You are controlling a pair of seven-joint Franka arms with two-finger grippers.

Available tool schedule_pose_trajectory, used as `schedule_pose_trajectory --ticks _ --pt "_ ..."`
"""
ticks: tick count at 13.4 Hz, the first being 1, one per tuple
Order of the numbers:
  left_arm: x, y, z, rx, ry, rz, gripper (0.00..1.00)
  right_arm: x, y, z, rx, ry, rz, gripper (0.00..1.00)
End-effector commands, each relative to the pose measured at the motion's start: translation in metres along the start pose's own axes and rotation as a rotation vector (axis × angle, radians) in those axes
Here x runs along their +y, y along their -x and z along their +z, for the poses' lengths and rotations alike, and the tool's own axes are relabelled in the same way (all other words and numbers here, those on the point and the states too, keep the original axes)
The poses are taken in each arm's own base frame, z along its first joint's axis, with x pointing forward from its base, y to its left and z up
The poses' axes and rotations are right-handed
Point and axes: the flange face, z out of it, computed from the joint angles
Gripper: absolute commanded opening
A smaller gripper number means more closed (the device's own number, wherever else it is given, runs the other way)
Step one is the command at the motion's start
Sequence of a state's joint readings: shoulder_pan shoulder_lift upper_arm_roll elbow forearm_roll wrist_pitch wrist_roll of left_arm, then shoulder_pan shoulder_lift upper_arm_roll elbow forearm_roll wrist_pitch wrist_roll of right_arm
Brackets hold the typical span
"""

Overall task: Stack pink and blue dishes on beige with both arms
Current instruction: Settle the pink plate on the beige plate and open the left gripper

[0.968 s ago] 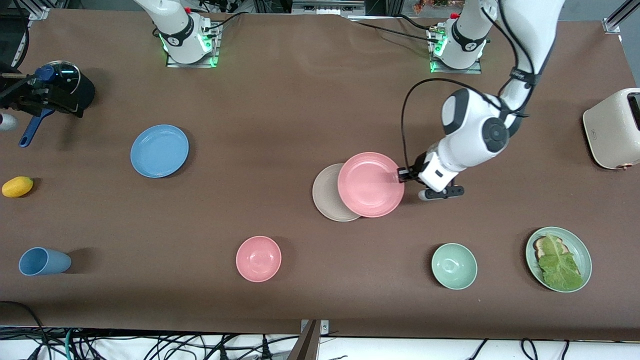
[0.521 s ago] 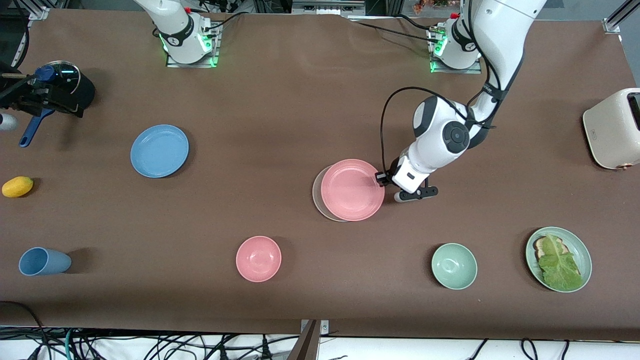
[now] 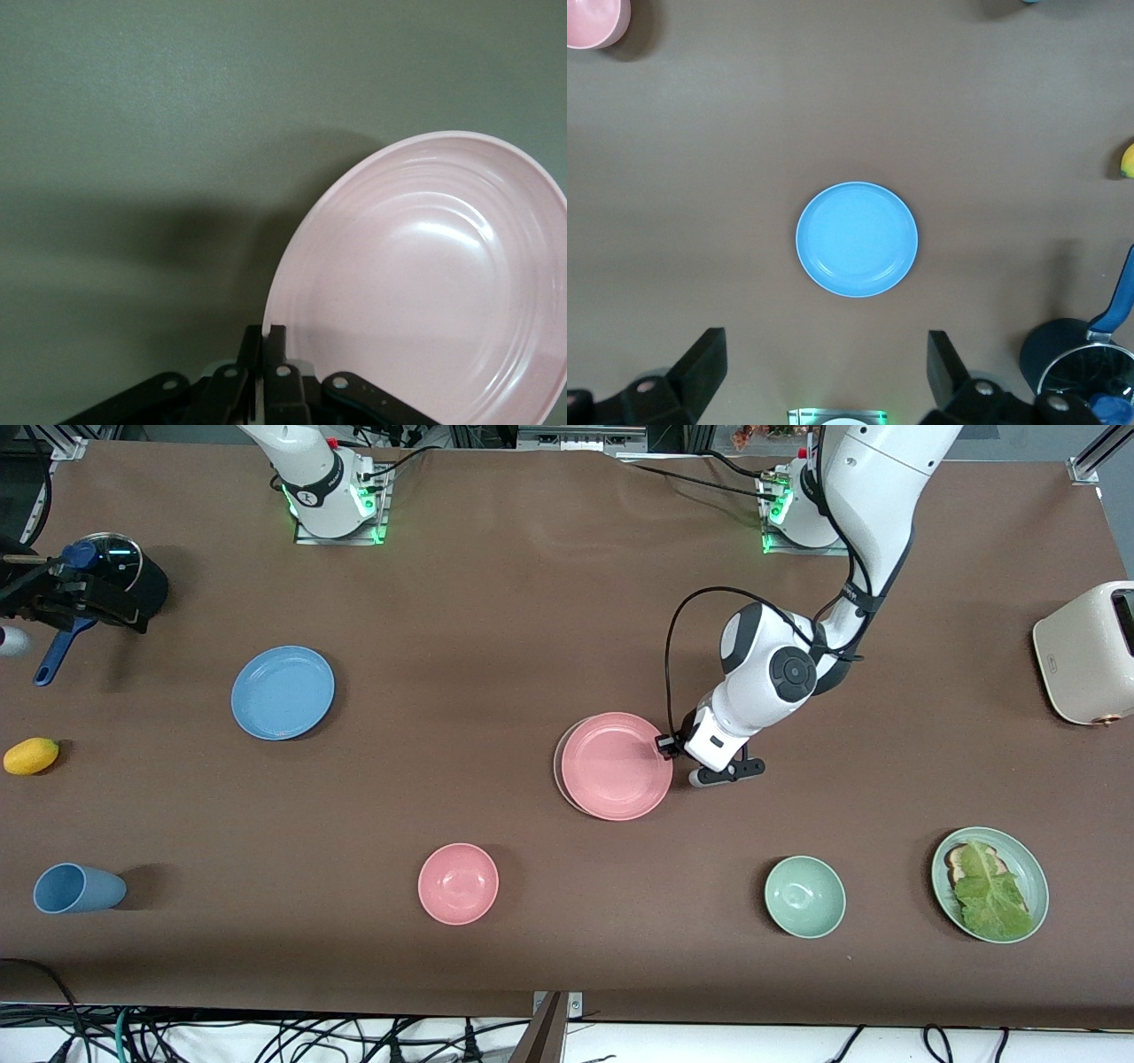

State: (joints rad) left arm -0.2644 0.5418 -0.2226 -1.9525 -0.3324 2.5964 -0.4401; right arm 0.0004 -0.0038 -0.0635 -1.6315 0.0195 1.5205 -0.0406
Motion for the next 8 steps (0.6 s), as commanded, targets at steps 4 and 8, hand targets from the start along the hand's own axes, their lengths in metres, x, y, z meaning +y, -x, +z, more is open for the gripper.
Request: schedule_pose_trajectory --ticks 4,8 --pt "0.0082 -0.0061 0.0033 0.019 -0.003 0.003 0.14 0.0021 0.0038 -0.0045 -0.006 -0.001 0.003 1.0" --pt "0.0076 -0.007 0.0035 0.019 -0.004 0.002 0.31 0.0022 0.0038 -0.0038 -0.008 -0.001 0.003 1.0"
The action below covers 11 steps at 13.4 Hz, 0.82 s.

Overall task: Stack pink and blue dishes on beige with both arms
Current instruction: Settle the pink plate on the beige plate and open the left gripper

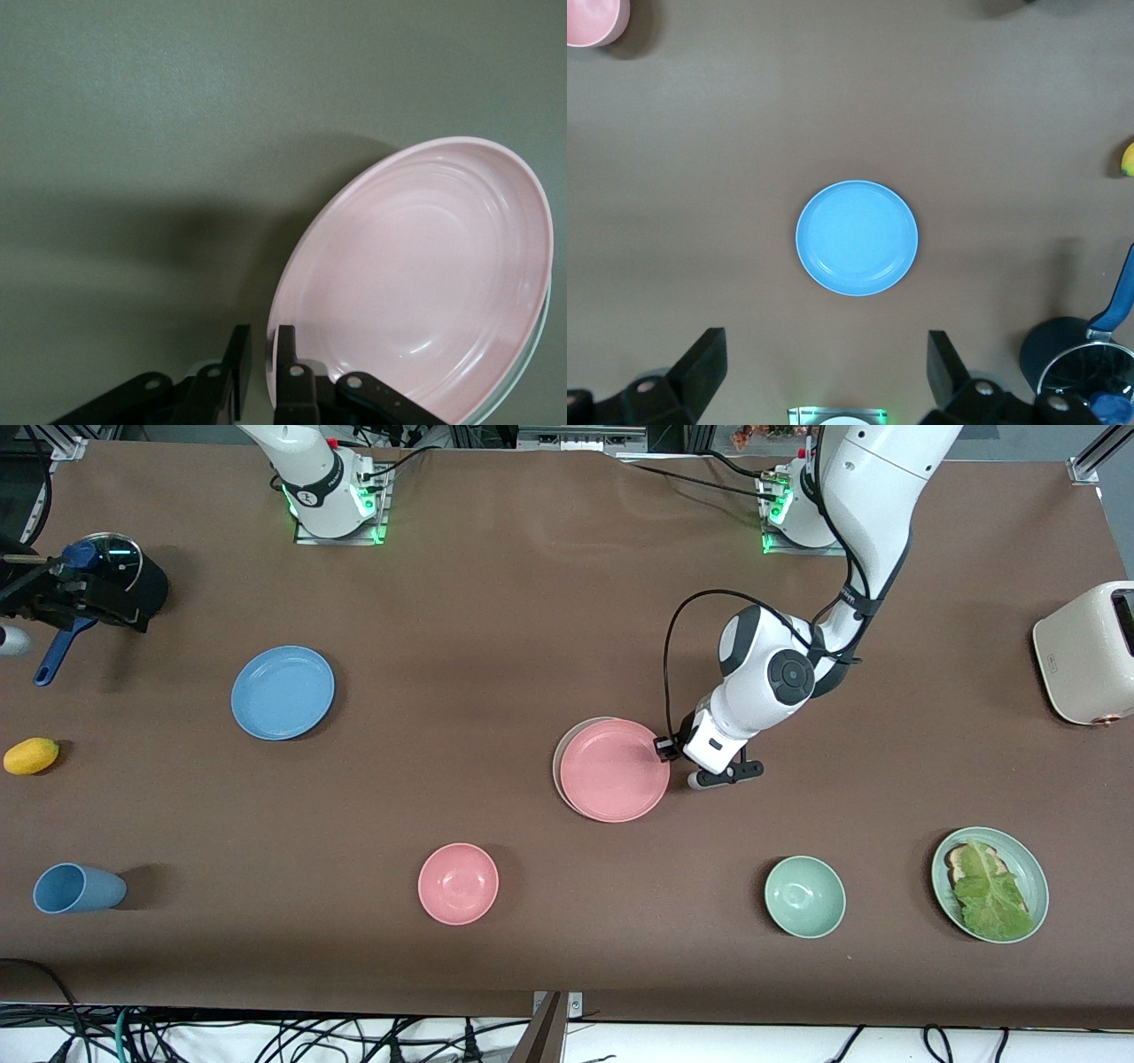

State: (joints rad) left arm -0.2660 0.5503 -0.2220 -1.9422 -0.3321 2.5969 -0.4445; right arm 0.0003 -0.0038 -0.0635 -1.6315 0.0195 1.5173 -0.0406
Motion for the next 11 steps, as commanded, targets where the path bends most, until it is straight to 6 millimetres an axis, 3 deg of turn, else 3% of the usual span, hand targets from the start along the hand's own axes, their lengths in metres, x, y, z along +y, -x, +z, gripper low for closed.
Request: schedule_pose_trajectory --ticks 1,2,5,8,11 --pt "0.006 -0.005 0.002 0.018 -0.005 0.005 0.48 0.003 0.004 -0.005 -0.003 -0.001 0.005 1.0" --pt "0.006 -0.005 0.001 0.019 -0.005 0.006 0.59 0.003 0.004 -0.005 -0.004 -0.002 0.005 1.0" --pt "0.008 -0.007 -0.005 0.028 -0.001 0.008 0.69 0.003 0.004 -0.005 -0.003 -0.001 0.006 1.0" --pt "0.012 -0.014 -0.033 0.014 -0.017 0.024 0.75 0.003 0.003 -0.005 0.006 0.008 0.002 1.0" --pt "0.013 -0.032 -0.078 -0.035 -0.089 0.068 0.82 0.005 -0.003 0.001 0.012 0.024 0.001 1.0"
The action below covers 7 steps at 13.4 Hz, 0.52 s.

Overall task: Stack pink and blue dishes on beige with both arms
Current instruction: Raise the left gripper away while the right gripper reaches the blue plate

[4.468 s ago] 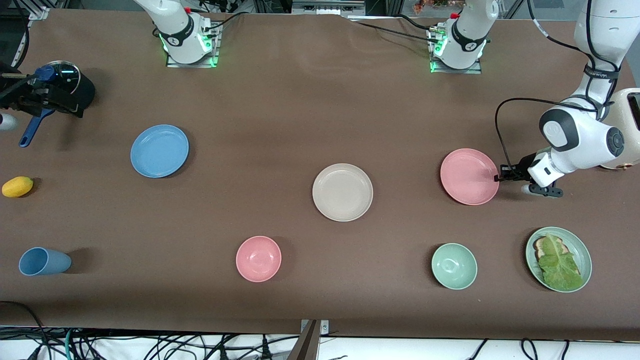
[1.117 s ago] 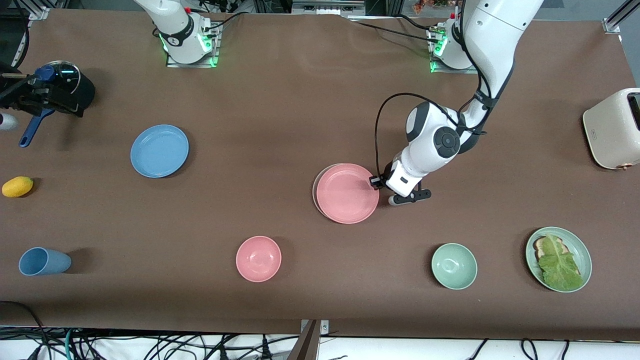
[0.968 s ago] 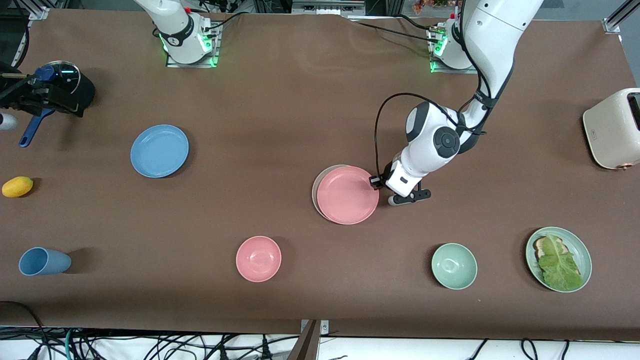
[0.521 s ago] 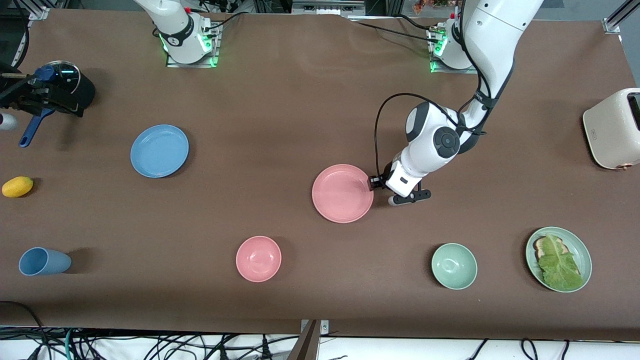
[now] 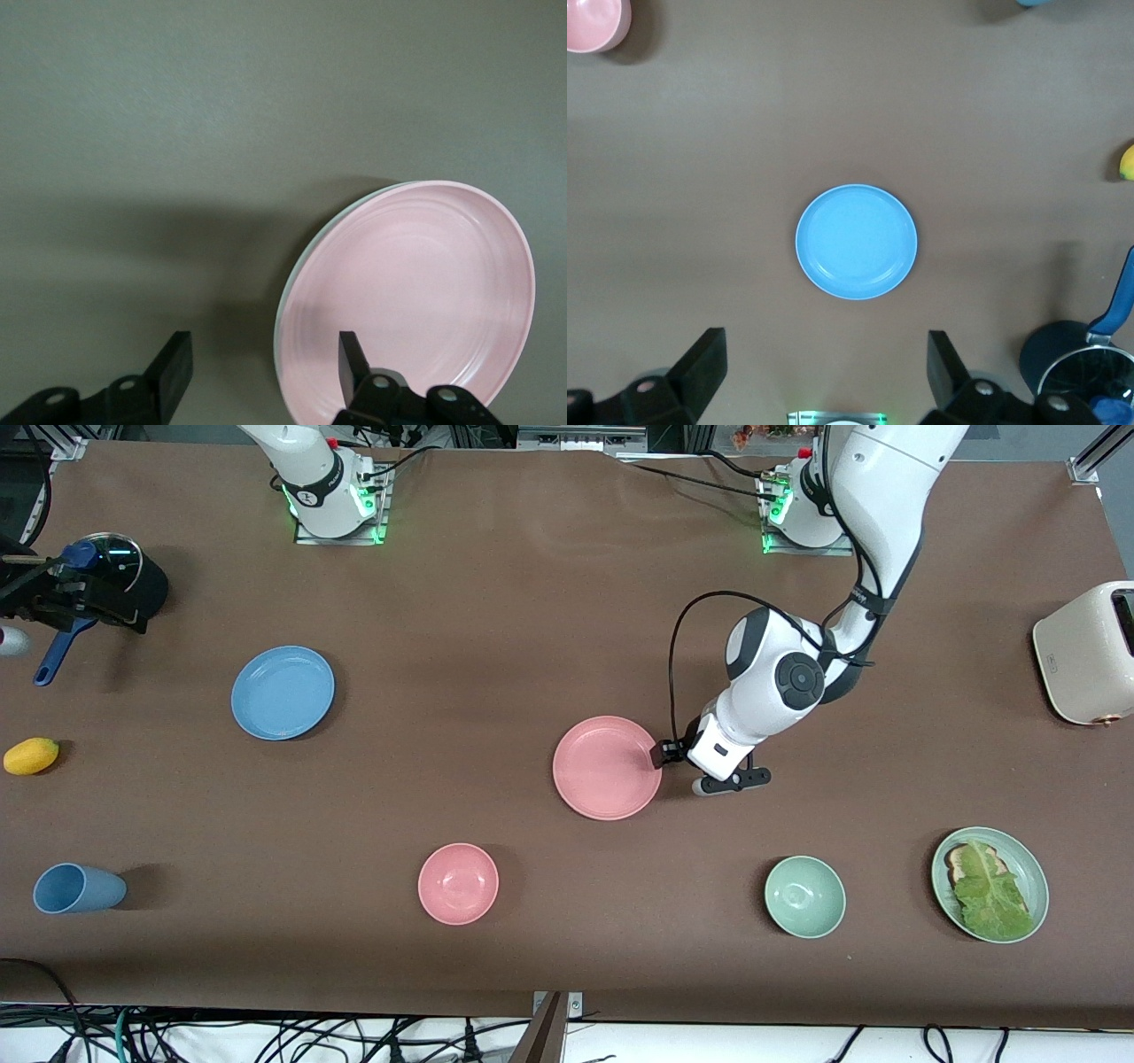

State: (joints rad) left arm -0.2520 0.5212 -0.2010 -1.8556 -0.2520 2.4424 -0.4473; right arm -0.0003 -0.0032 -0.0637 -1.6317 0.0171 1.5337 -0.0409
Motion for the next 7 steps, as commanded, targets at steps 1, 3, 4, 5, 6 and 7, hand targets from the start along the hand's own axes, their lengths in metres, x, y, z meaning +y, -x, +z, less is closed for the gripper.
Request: schedule_pose_trajectory --ticks 1,3,4,5,6,7 --pt "0.005 -0.015 -0.055 -0.047 -0.049 0.014 0.84 0.008 0.001 0.011 -0.038 0.027 0.0 1.0" --pt "0.003 -0.028 -0.085 -0.082 -0.071 0.009 0.88 0.02 -0.001 0.024 -0.068 0.022 -0.029 1.0" --pt "0.0 -0.036 -0.1 -0.077 -0.105 0.025 0.91 0.03 -0.007 0.037 -0.089 0.02 -0.017 1.0" --pt "-0.001 -0.04 -0.111 -0.072 -0.15 0.063 0.91 0.051 -0.013 0.059 -0.12 0.008 0.02 1.0" --pt "-0.004 -0.043 -0.123 -0.077 -0.177 0.086 0.92 0.062 -0.021 0.078 -0.141 0.003 0.019 1.0" --pt "-0.009 -0.047 -0.134 -0.086 -0.183 0.092 0.94 0.066 -0.028 0.1 -0.14 0.005 0.011 1.0"
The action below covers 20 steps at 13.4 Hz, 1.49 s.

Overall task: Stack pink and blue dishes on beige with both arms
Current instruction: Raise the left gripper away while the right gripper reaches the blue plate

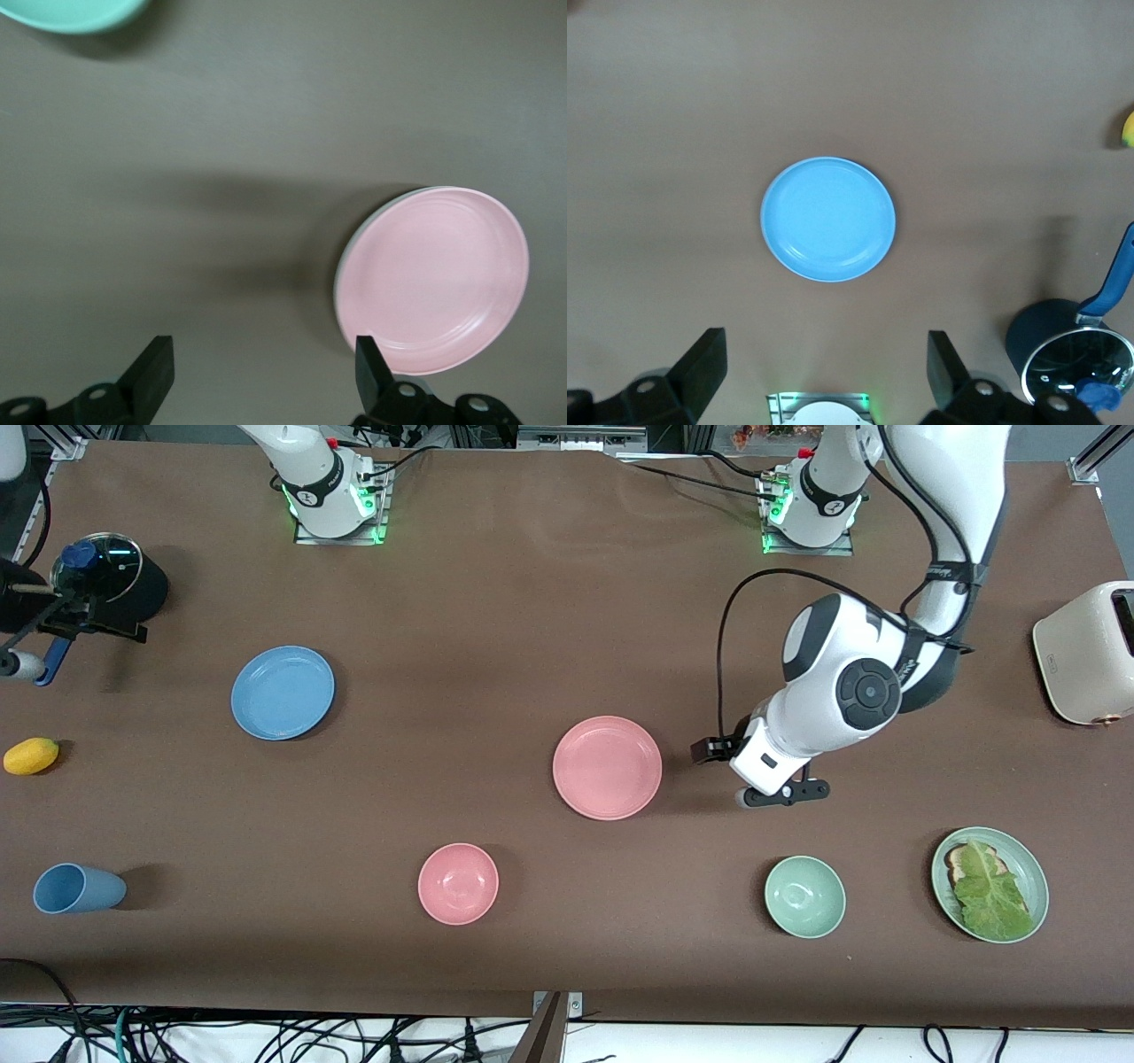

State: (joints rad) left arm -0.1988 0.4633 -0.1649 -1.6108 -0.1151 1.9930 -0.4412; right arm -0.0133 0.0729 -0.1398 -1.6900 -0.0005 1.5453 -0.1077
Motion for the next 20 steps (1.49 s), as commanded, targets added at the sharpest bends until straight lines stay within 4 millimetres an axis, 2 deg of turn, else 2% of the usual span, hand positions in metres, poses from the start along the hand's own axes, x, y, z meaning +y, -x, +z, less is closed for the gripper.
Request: schedule_pose_trajectory --ticks 1,2,4,7,8,10,12,13,16,18,20 --pt "-0.012 -0.007 -0.031 -0.011 -0.04 0.059 0.96 0.023 -0.025 0.058 -0.003 -0.001 -0.002 1.0" --pt "-0.022 -0.011 -0.043 -0.014 -0.04 0.092 0.96 0.028 -0.029 0.09 -0.007 -0.019 0.013 1.0" --pt "-0.052 -0.02 -0.064 -0.016 -0.053 0.141 0.99 0.024 -0.029 0.148 -0.006 -0.067 0.029 1.0" --pt "-0.099 -0.028 -0.086 -0.024 -0.069 0.188 0.99 0.024 -0.037 0.211 -0.028 -0.083 -0.012 1.0" --pt "-0.115 -0.031 -0.092 -0.021 -0.074 0.201 0.99 0.026 -0.039 0.226 -0.038 -0.104 -0.006 1.0" --pt "-0.146 -0.034 -0.106 -0.019 -0.085 0.247 0.99 0.039 -0.04 0.26 -0.074 -0.108 -0.017 1.0" --pt "-0.178 -0.036 -0.117 -0.028 -0.089 0.246 1.0 0.066 -0.033 0.296 -0.081 -0.106 -0.001 1.0" --pt "-0.196 -0.036 -0.125 -0.027 -0.089 0.238 1.0 0.075 -0.025 0.31 -0.067 -0.106 -0.012 1.0" --pt "-0.234 -0.039 -0.131 -0.034 -0.083 0.252 1.0 0.075 -0.012 0.333 -0.057 -0.161 0.043 1.0" --pt "-0.246 -0.039 -0.134 -0.038 -0.083 0.239 1.0 0.078 -0.012 0.339 -0.058 -0.186 0.07 1.0" --pt "-0.241 -0.026 -0.156 -0.034 -0.078 0.239 1.0 0.084 -0.01 0.348 -0.06 -0.224 0.067 0.98"
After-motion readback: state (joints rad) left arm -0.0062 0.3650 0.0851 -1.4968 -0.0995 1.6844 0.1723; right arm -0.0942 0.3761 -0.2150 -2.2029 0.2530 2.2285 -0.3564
